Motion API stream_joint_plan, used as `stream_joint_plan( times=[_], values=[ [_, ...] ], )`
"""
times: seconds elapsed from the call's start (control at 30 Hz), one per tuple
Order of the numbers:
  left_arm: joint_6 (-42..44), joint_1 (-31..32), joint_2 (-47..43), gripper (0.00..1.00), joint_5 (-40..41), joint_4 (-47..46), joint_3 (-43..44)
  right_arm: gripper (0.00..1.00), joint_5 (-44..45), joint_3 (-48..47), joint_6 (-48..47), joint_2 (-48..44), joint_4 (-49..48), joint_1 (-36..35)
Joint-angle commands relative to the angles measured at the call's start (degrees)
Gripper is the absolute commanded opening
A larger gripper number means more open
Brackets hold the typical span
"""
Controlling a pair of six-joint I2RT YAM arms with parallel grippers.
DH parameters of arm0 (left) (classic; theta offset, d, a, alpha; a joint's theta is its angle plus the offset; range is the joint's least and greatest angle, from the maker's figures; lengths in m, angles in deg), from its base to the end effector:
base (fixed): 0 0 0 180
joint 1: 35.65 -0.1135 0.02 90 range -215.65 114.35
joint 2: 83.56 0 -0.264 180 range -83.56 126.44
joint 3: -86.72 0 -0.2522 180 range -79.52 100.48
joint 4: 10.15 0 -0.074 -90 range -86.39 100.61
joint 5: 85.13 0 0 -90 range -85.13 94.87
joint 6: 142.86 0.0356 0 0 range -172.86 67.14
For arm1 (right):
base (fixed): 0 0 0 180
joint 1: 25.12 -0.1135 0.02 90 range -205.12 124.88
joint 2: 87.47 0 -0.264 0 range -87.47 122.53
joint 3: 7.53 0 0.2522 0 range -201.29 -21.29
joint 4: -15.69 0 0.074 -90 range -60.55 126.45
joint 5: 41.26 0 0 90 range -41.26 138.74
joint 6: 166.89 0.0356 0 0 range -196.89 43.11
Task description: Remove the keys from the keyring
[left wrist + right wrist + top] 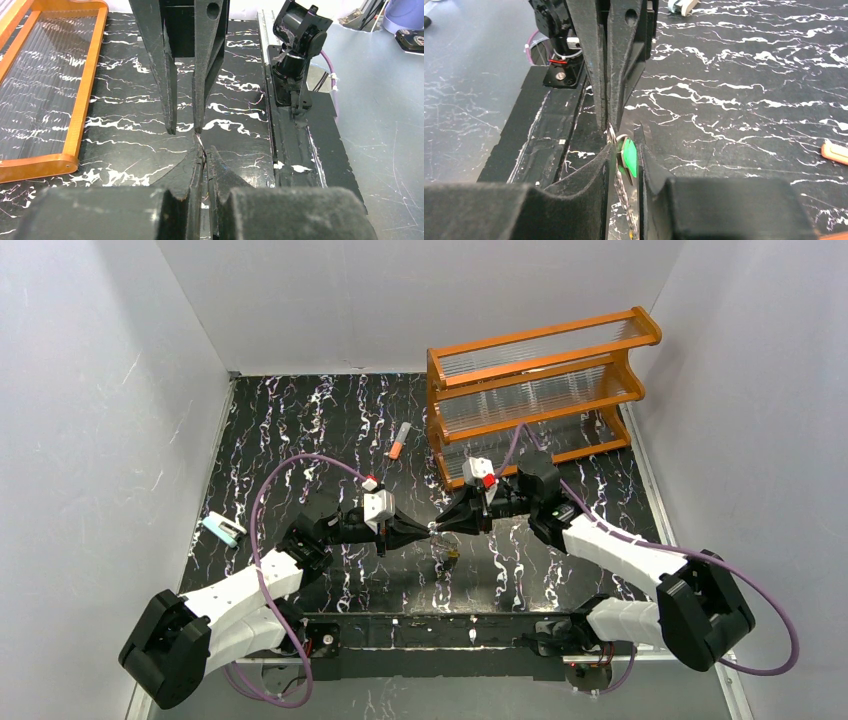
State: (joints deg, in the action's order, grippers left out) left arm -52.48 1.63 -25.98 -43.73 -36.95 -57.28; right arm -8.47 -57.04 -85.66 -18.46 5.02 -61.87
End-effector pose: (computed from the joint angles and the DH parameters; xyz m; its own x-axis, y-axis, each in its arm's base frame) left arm 0.1510 -0.1485 0.2525 0.0790 -0.0546 -0.9954 0.9944 0.0741 0.0748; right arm 0.1867 0.1768 0.2615 0.0293 -0.0812 -0.9963 -0.9968 -0.0764 -0.0231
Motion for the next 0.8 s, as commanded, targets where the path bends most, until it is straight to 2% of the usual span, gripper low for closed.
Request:
stream_joint_plan(
  times=[0.0, 0.47, 0.77],
  values=[
    [0.01, -0.19, -0.19, 0.00, -1.57, -2.07, 2.11, 0.29, -4.70, -0.24, 2.07, 1.25, -6.02, 0.10],
    [-2.53, -0.19, 0.33, 0.00, -1.43, -4.90, 1.74, 0.26, -7.38, -0.52, 4.09, 4.77, -8.09, 0.05],
    [-3.06, -0.21, 0.38, 0.00, -1.88, -5.41, 1.58, 0.14, -8.49, -1.59, 3.70, 5.18, -7.16, 0.07]
  ],
)
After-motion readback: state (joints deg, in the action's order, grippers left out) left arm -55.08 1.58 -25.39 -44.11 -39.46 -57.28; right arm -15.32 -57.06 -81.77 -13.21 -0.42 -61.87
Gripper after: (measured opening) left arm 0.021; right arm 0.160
